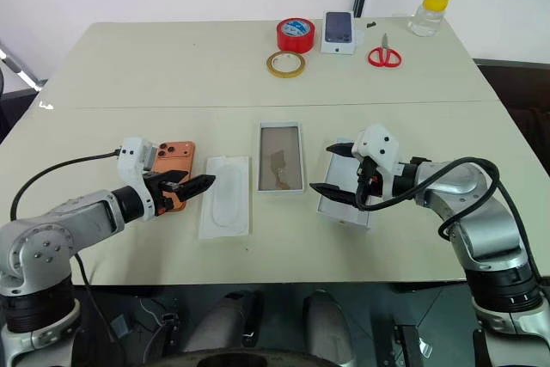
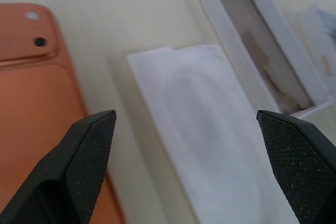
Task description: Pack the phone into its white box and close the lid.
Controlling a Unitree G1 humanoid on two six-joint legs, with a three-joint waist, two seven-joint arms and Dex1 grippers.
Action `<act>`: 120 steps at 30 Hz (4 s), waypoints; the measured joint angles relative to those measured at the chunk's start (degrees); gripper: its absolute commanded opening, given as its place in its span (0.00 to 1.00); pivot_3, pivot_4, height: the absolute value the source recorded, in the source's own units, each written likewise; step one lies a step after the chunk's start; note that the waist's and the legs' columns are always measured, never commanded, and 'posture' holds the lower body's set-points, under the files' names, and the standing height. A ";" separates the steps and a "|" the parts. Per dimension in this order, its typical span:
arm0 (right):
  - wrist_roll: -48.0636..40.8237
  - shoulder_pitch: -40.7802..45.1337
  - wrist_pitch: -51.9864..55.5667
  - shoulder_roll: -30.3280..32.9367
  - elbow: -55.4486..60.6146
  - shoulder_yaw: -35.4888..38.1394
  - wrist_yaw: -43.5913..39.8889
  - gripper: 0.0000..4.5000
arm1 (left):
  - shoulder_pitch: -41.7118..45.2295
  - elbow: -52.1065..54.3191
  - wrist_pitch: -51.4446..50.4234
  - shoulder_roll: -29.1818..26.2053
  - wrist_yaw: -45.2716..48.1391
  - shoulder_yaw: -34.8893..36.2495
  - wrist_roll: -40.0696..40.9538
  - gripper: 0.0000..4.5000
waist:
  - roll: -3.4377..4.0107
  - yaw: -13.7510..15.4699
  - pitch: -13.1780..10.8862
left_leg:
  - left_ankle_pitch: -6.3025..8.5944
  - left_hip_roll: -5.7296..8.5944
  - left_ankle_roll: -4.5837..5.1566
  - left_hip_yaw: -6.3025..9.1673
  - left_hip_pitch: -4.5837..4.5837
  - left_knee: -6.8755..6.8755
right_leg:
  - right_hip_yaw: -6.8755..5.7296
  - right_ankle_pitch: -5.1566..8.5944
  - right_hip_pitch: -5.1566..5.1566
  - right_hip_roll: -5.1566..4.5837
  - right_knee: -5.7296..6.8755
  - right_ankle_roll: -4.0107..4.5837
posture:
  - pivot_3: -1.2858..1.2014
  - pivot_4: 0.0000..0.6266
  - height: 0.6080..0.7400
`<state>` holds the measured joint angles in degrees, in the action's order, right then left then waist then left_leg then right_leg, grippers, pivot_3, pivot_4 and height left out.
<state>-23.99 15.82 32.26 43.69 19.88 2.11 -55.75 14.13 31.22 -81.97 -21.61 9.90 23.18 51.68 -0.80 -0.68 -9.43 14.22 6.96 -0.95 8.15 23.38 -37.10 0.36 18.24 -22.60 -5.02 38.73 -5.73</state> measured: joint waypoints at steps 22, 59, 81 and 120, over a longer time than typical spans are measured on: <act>0.26 1.83 -0.53 -0.07 1.50 -4.74 -1.04 1.00 | -0.83 0.72 -10.03 10.17 -11.70 1.30 2.15 0.28 | 0.00 0.26 0.01 | 0.00 0.00 0.00 -0.09 -0.02 0.00 | 0.07 0.00 -0.01 0.01 0.01 0.00 | 0.52 0.24 1.00; 20.39 16.15 -6.02 -5.76 -6.38 -28.83 -7.14 0.00 | 15.78 -11.18 -10.03 6.89 -13.32 21.47 3.94 0.00 | -0.13 -0.06 -0.06 | -0.02 -0.01 -0.07 -0.13 0.02 -0.02 | 0.16 -0.01 -0.17 0.07 0.14 -0.02 | 0.52 0.24 1.00; 24.83 20.11 -0.99 -18.03 -6.32 -31.93 -2.65 0.73 | 17.37 -11.95 -10.04 11.10 -16.59 21.50 5.35 0.00 | -0.17 -0.02 -0.05 | -0.04 0.00 -0.11 -0.16 0.03 -0.02 | 0.26 -0.01 -0.30 0.09 0.30 -0.02 | 0.52 0.24 1.00; 17.96 19.58 -1.57 -13.00 -8.89 -19.54 0.91 0.46 | 8.08 -11.12 -1.43 10.78 -37.98 10.66 30.44 0.73 | -0.25 -0.06 -0.08 | -0.04 -0.05 -0.12 -0.29 0.03 0.01 | 0.41 -0.01 -0.38 0.13 0.34 -0.02 | 0.52 0.24 1.00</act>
<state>-6.02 35.40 30.69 30.69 10.98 -17.43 -54.85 22.20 20.10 -83.40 -10.83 -28.08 33.84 82.12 -1.05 -0.74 -9.51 14.18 6.92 -1.07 7.87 23.41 -37.09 0.76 18.23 -22.98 -4.89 39.07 -5.75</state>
